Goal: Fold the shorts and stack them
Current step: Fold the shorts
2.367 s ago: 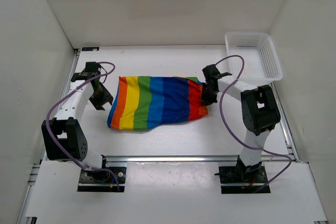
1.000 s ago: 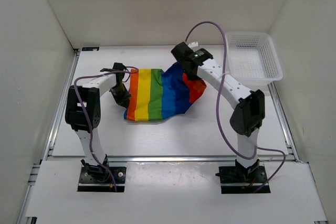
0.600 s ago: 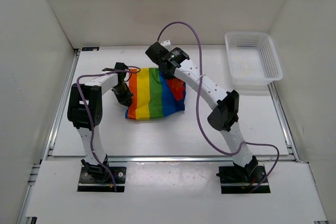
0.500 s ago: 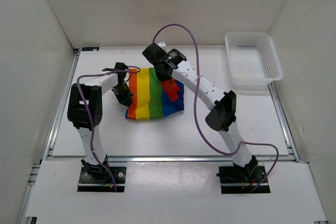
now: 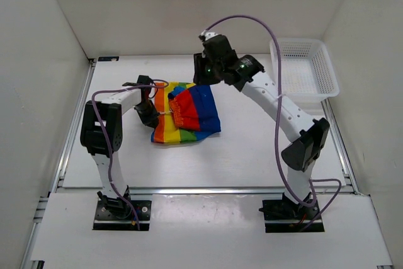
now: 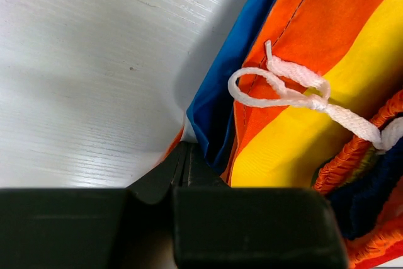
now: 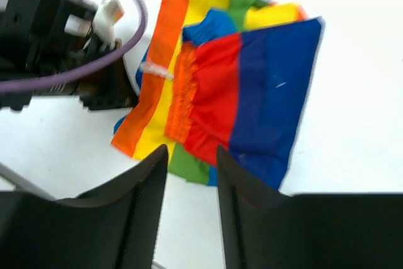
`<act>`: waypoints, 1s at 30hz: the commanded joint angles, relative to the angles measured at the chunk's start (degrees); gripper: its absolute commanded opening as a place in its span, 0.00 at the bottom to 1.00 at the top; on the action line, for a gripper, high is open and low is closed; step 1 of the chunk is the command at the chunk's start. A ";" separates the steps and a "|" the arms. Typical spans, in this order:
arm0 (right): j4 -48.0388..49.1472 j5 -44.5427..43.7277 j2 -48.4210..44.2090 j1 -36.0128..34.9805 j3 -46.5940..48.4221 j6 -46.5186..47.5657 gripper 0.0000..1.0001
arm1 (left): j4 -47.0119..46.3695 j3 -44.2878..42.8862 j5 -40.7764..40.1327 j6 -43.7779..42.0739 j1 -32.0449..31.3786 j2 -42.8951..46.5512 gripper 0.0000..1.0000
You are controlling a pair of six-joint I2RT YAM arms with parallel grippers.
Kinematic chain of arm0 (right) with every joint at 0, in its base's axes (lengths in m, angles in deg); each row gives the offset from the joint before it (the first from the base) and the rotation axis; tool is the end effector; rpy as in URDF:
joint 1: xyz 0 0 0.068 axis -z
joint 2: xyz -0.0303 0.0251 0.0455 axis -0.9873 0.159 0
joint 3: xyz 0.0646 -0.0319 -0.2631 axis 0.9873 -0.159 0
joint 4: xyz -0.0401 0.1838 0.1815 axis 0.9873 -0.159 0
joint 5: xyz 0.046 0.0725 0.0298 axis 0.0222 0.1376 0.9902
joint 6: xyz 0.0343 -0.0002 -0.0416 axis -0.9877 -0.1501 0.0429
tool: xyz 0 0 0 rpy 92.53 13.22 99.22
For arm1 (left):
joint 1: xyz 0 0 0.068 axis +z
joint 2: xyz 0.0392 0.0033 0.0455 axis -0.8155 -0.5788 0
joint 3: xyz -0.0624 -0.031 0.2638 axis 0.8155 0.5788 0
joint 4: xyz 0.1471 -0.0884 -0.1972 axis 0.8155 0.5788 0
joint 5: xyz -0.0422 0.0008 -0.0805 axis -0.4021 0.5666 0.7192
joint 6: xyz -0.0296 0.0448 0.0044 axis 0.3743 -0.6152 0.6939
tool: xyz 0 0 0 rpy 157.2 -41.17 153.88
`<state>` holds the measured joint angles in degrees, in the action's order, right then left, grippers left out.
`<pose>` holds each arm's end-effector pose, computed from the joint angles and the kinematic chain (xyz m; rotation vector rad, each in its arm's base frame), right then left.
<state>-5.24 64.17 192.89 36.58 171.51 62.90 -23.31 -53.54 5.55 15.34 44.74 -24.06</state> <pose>0.3031 0.2886 0.4084 -0.3584 2.1842 0.5022 0.3588 -0.0644 0.1558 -0.6953 2.9671 -0.1357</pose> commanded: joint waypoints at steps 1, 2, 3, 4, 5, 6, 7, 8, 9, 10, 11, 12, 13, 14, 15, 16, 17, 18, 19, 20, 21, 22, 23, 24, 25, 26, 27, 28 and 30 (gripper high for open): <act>-2.20 2.77 5.32 1.47 0.60 0.49 0.52 | -1.61 0.75 1.14 0.05 -0.22 3.33 0.10; -2.99 3.56 6.65 -0.10 2.27 1.01 0.59 | -1.61 0.75 1.93 0.05 -0.22 3.33 0.10; -3.00 2.35 7.80 -0.98 2.29 1.02 0.59 | -1.61 0.75 2.46 0.05 -0.22 3.85 0.10; -3.78 0.95 9.72 -2.82 2.98 1.80 0.62 | -1.61 0.75 2.99 0.05 0.30 3.86 0.10; -3.79 -0.11 10.44 -3.62 2.99 1.81 0.64 | -1.61 0.75 4.12 0.05 0.92 5.08 0.10; -3.79 -1.86 11.14 -4.33 2.99 2.33 0.66 | -1.61 0.75 4.66 0.05 1.45 5.70 0.10; -3.79 -1.88 12.37 -4.85 2.38 2.34 0.66 | -1.08 1.53 5.18 -0.56 2.67 6.40 0.10; -3.79 -1.88 12.38 -5.64 2.37 2.34 0.66 | -1.08 2.06 6.06 -1.26 3.47 7.97 0.10; -3.79 -1.88 13.16 -5.65 1.85 2.34 0.67 | -1.08 2.77 7.72 -1.27 4.17 8.86 0.10; -3.79 -2.57 13.78 -6.26 1.15 2.34 0.68 | -1.08 2.77 8.78 -2.05 4.87 9.65 0.10; -3.27 -3.71 13.79 -6.96 1.14 2.34 0.70 | -0.56 3.38 9.58 -2.58 6.10 10.35 0.10; -3.26 -4.59 14.48 -6.97 0.62 2.86 0.73 | -0.55 3.91 11.24 -2.59 6.72 11.58 0.10; -2.57 -5.21 15.27 -7.75 0.62 2.86 0.73 | -0.55 3.92 12.21 -2.59 7.34 11.59 0.10; -2.56 -5.74 15.80 -7.76 0.62 3.39 0.75 | -0.55 3.92 13.26 -3.28 8.47 12.20 0.10; -2.56 -6.35 17.20 -8.54 0.62 3.39 0.78 | -0.55 3.92 14.06 -3.29 9.01 12.21 0.10; -2.56 -8.10 17.91 -9.16 1.49 4.00 0.79 | -0.55 3.92 14.07 -3.29 9.01 12.21 0.10; -2.56 -9.33 18.79 -9.17 2.02 4.01 0.79 | -0.55 3.13 14.07 -3.29 9.88 11.25 0.10; -2.56 -10.48 20.36 -9.78 2.02 4.01 0.79 | -0.55 2.08 14.07 -3.29 10.76 9.33 0.10; -2.56 -11.88 21.25 -10.39 3.50 4.01 0.81 | -0.55 1.29 14.07 -3.29 10.77 7.92 0.10; -2.56 -13.03 22.04 -10.40 4.13 4.01 0.81 | -0.55 0.32 14.07 -3.29 11.38 6.33 0.10; -2.56 -15.21 23.79 -11.01 4.74 4.01 0.81 | -0.55 -1.60 14.07 -3.29 11.38 3.36 0.10; -2.56 -16.02 24.76 -11.01 6.14 4.01 0.82 | -0.55 -2.67 14.07 -3.29 11.38 1.94 0.10; -2.56 -16.55 25.73 -11.01 6.94 4.70 0.82 | -0.55 -3.55 14.07 -3.29 11.38 0.79 0.10; -2.56 -17.08 27.30 -11.01 7.55 4.71 0.82 | -0.55 -4.95 14.07 -3.29 11.38 -0.18 0.10; -2.56 -17.08 27.93 -11.01 8.34 4.71 0.82 | -0.55 -5.48 14.59 -3.29 11.38 -1.58 0.10; -2.56 -17.08 28.55 -11.01 8.35 4.71 0.82 | -1.07 -6.01 14.59 -3.29 11.38 -2.11 0.10; -2.56 -17.08 29.60 -11.01 9.05 4.71 0.82 | -1.08 -6.54 15.11 -3.29 11.38 -2.64 0.10; -2.56 -17.08 29.61 -11.01 9.05 4.71 0.82 | -1.08 -7.07 15.12 -3.29 11.38 -3.17 0.10; -2.56 -16.56 31.27 -11.01 9.67 4.71 0.82 | -1.08 -7.07 15.12 -3.29 10.25 -3.70 0.10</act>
<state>-7.91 49.59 223.10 25.65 177.96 66.70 -23.73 -58.21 18.88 12.74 55.87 -29.06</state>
